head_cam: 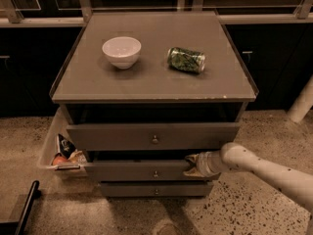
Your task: Open middle drawer
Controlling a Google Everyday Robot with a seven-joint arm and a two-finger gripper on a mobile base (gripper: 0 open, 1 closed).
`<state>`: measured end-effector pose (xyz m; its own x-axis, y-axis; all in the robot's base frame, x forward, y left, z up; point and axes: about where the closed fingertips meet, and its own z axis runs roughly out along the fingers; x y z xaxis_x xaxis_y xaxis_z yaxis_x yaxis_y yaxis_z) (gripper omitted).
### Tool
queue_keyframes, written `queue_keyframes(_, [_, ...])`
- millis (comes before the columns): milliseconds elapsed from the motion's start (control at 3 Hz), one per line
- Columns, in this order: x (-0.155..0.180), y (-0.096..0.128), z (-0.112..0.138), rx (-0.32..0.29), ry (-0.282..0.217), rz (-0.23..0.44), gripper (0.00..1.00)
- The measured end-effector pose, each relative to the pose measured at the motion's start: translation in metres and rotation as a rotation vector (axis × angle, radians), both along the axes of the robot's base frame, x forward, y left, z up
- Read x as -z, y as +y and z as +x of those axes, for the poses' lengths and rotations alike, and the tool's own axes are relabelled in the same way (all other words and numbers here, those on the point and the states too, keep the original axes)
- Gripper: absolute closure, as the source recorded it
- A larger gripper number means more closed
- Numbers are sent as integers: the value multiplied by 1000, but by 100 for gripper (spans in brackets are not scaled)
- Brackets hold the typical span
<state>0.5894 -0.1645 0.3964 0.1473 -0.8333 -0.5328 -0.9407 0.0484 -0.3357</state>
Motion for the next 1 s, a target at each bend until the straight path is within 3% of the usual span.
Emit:
queue_keyframes(333, [-3,0,0,0,0,0,85])
queue_keyframes(1000, [-3,0,0,0,0,0,39])
